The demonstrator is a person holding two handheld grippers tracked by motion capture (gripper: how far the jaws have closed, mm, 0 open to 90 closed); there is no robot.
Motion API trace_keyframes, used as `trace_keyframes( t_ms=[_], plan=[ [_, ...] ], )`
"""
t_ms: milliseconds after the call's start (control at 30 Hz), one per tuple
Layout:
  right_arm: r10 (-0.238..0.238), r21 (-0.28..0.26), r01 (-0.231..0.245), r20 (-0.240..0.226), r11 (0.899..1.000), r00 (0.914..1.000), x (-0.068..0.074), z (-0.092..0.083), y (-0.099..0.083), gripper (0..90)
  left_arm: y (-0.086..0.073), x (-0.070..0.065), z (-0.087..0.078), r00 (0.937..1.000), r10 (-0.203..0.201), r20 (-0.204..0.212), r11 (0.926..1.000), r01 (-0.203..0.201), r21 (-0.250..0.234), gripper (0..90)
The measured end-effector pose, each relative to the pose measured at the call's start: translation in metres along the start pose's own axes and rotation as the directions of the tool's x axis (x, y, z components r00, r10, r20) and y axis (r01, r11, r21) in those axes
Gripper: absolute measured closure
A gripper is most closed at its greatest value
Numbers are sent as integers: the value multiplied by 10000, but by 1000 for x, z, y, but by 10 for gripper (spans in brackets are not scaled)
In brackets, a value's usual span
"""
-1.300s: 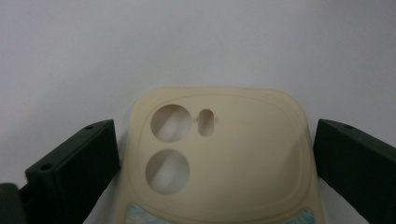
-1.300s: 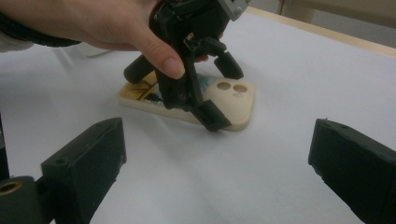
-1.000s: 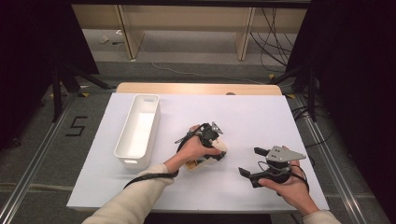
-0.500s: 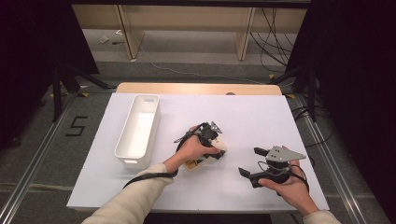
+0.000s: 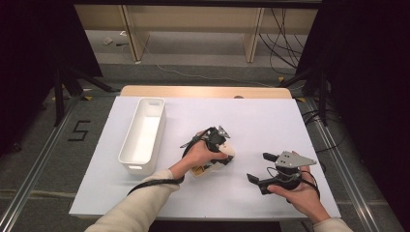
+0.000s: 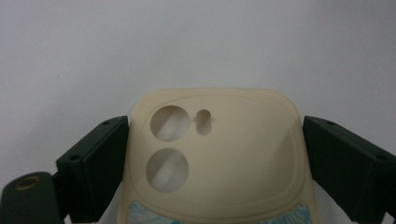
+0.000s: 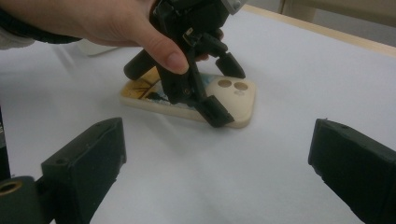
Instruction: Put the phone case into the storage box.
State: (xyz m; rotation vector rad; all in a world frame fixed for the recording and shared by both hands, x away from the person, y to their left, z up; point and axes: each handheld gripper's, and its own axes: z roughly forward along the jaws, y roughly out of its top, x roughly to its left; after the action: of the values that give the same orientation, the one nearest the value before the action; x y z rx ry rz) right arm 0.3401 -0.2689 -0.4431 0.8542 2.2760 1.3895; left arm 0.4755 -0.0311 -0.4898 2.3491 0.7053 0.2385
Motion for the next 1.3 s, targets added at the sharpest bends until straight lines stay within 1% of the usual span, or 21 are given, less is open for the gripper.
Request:
trace_keyframes(
  t_ms=[333,467,600,800,867,1000,1100,1167,1300],
  plan=[
    [2,-6,-2,-9,10000,10000,0,0,0,52,0,-1,-1,10000,-9,-67,10000,8,-33,105],
    [4,-9,-4,-3,10000,10000,0,0,0,53,1,-2,-2,9999,50,-146,10000,-51,-73,106],
    [14,-16,-14,4,10000,10000,-1,0,0,53,2,-1,-6,9997,-37,-241,9996,31,-265,107],
    [8,-25,-8,-16,10000,10000,0,0,0,53,9,-1,-18,9988,-200,-437,9960,161,-884,108],
    [-3,-26,3,-19,10000,10000,0,0,0,53,12,0,-23,9984,-196,-527,9937,136,-1109,108],
    [-7,-30,7,-20,10000,10000,0,0,1,53,17,1,-33,9969,-333,-708,9874,219,-1568,108],
    [-18,-33,18,-28,10000,10000,0,0,1,53,19,1,-39,9947,-471,-909,9795,281,-1996,108],
    [-22,-38,22,-27,10000,10000,0,0,1,53,22,1,-44,9930,-591,-1024,9721,340,-2319,108],
    [-39,-37,39,-31,10000,10000,0,0,1,53,24,2,-52,9897,-816,-1177,9588,457,-2804,108]
  ],
)
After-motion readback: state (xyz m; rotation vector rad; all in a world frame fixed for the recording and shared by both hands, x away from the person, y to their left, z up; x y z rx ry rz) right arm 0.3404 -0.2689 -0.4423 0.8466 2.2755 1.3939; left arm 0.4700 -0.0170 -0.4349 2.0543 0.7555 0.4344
